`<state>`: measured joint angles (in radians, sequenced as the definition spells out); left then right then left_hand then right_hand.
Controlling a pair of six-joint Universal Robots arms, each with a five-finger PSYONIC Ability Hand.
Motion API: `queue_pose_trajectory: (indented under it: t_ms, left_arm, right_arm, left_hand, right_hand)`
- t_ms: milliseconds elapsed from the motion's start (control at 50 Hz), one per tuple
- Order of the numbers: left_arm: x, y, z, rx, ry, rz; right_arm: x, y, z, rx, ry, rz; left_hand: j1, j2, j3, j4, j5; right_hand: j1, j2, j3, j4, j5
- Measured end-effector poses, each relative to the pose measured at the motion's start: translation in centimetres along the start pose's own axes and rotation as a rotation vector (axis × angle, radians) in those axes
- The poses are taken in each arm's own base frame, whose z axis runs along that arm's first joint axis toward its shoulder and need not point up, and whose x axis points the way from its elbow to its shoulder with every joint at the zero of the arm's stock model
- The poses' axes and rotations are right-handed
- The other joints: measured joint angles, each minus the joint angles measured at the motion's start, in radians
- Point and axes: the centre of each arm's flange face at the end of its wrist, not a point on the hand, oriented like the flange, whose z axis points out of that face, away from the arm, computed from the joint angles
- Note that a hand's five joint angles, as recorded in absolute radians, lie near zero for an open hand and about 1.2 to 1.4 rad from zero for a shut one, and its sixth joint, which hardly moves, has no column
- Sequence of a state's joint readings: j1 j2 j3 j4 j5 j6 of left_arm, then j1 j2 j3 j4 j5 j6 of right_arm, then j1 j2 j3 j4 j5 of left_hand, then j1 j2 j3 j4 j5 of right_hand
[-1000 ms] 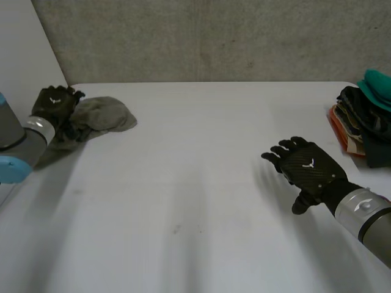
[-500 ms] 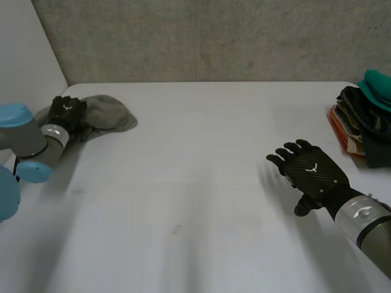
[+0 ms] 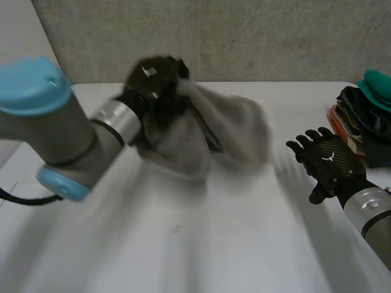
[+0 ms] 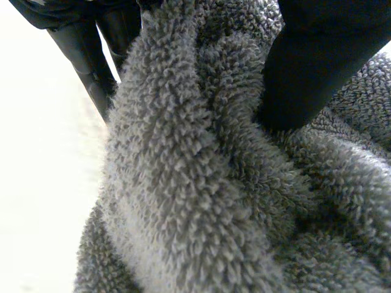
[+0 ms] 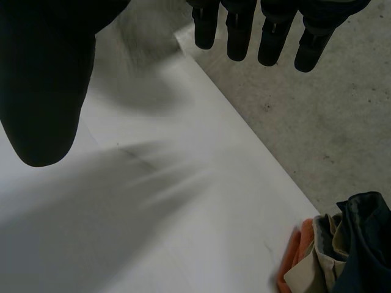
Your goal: Fold the laundry.
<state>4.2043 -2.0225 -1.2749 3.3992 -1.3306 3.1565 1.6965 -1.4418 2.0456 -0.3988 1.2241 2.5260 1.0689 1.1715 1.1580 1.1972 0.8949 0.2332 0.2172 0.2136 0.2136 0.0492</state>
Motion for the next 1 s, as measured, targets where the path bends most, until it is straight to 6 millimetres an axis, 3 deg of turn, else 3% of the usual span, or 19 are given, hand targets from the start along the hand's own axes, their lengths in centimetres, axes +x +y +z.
queue_pose_trajectory:
  t_ms: [20,120,160,220,280,300,400,500,620,700,800,960,1000]
  left_arm:
    - [0.3,0.3,0.0,-0.009,0.006,0.001]
    - [3.7,5.4,-0.8,-0.175,0.084,0.03]
    - [4.9,7.4,-1.3,-0.253,0.113,0.041]
    - [5.8,8.9,-1.8,-0.322,0.131,0.05]
    - [5.8,9.2,-2.0,-0.355,0.105,0.058]
    - [5.6,9.1,-2.0,-0.359,0.085,0.062]
    - [4.6,7.3,-2.5,-0.349,-0.024,0.083]
    - [3.6,3.8,-5.1,-0.318,-0.135,0.099]
    - [3.1,2.4,-8.7,-0.32,-0.177,0.098]
    - [3.0,3.0,-10.2,-0.347,-0.186,0.092]
    - [3.0,6.3,-11.1,-0.432,-0.187,0.07]
    - [3.0,11.0,-9.2,-0.453,-0.179,0.054]
    - [3.0,11.4,-8.6,-0.428,-0.179,0.056]
  right_arm:
    - [0.0,0.0,0.0,0.0,0.0,0.0]
    - [0.0,-0.1,-0.1,0.002,-0.001,0.0]
    - [0.0,-0.1,-0.1,0.002,-0.001,0.0]
    - [0.0,-0.1,-0.1,-0.002,-0.003,0.003]
    - [0.0,-0.1,-0.2,-0.005,-0.004,0.009]
    - [-0.1,-0.2,-0.3,-0.01,-0.007,0.024]
    - [0.0,-0.7,-0.7,-0.04,-0.029,0.105]
    - [0.3,-1.8,-1.6,-0.133,-0.088,0.301]
    - [0.3,-2.8,-2.3,-0.21,-0.128,0.447]
    - [0.1,-3.1,-2.0,-0.214,-0.14,0.503]
    - [-2.6,-2.4,0.0,-0.211,-0.199,0.593]
    - [-6.5,-1.5,2.7,-0.193,-0.248,0.595]
    - [-7.3,-1.2,3.3,-0.192,-0.246,0.583]
  left_hand:
    - [0.0,0.0,0.0,0.0,0.0]
    - [-0.03,-0.086,-0.059,-0.095,-0.02]
    - [-0.266,-0.329,-0.311,-0.352,-0.226]
    - [-0.339,-0.44,-0.414,-0.46,-0.335]
    - [-0.463,-0.552,-0.533,-0.581,-0.456]
    - [-0.618,-0.7,-0.682,-0.723,-0.598]
    - [-0.752,-0.865,-0.845,-0.896,-0.771]
    - [-0.799,-0.909,-0.894,-0.94,-0.817]
    - [-0.799,-0.909,-0.894,-0.94,-0.817]
    - [-0.799,-0.909,-0.894,-0.94,-0.817]
    - [-0.799,-0.909,-0.894,-0.94,-0.817]
    - [-0.795,-0.904,-0.891,-0.933,-0.805]
    - [-0.643,-0.753,-0.751,-0.787,-0.656]
  right_hand:
    - [0.0,0.0,0.0,0.0,0.0]
    - [0.0,0.0,0.0,0.0,0.0]
    - [0.0,0.0,0.0,0.0,0.0]
    - [0.0,0.0,0.0,0.0,0.0]
    - [0.0,0.0,0.0,0.0,0.0]
    - [0.0,0.0,0.0,0.0,0.0]
    - [0.0,0.0,0.0,0.0,0.0]
    - [0.0,0.0,0.0,0.0,0.0]
    - [0.0,0.0,0.0,0.0,0.0]
    - [0.0,0.0,0.0,0.0,0.0]
    - [0.0,0.0,0.0,0.0,0.0]
    - [0.009,0.015,0.023,0.024,0.021]
    - [0.062,0.084,0.085,0.085,0.081]
